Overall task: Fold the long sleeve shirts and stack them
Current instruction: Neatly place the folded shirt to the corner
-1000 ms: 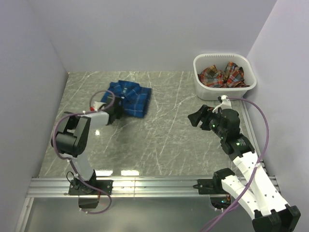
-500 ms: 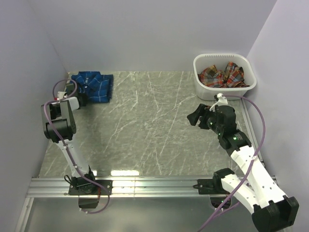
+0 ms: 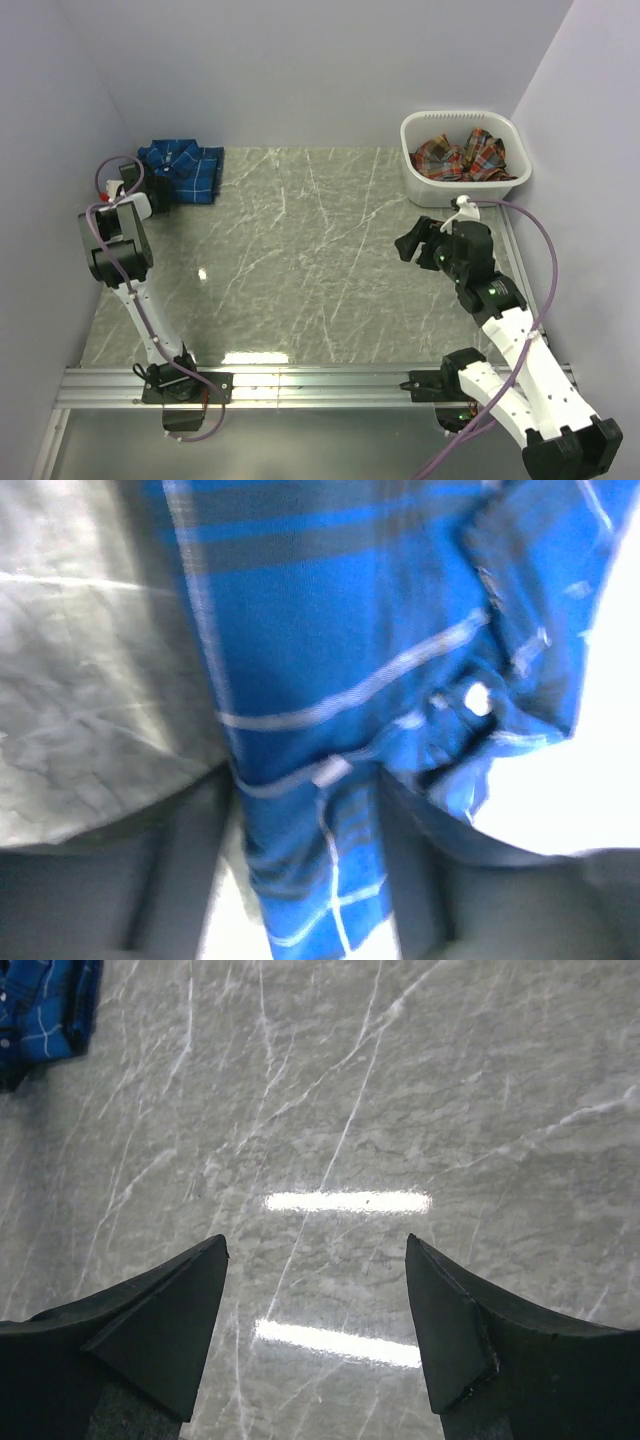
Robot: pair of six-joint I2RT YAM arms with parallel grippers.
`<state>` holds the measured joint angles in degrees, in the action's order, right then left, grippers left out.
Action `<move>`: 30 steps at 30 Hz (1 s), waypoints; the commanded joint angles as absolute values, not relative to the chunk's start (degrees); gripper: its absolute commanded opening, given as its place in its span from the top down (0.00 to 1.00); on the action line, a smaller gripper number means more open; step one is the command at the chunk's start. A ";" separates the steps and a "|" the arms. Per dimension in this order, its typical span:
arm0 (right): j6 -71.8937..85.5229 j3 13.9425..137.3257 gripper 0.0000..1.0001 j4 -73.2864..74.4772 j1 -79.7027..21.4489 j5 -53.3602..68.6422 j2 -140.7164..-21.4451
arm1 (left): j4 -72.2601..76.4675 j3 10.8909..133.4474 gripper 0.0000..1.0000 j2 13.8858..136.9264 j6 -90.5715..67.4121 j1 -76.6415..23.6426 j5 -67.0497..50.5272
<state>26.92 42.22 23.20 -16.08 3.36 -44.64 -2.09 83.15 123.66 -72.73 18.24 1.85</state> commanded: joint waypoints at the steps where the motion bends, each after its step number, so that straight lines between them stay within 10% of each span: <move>1: 26.19 45.53 0.21 24.52 -15.64 0.09 -41.84 | -0.45 77.56 0.30 118.41 -73.04 18.28 -1.23; 7: 27.77 47.55 0.18 28.46 -15.73 -5.79 -38.07 | -6.21 69.62 0.01 100.22 -67.69 18.28 -1.14; 19: 27.95 55.90 0.17 39.55 -15.73 -16.87 -33.14 | -29.08 71.27 0.01 59.26 -36.31 18.28 -4.39; 30: 23.21 54.15 0.17 39.73 -15.65 -25.04 -20.32 | -40.41 75.07 0.01 36.93 -21.27 -4.21 3.68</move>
<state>25.45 53.71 39.79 -15.97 -20.67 -23.77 -34.28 74.85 40.88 -27.40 -1.63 -0.30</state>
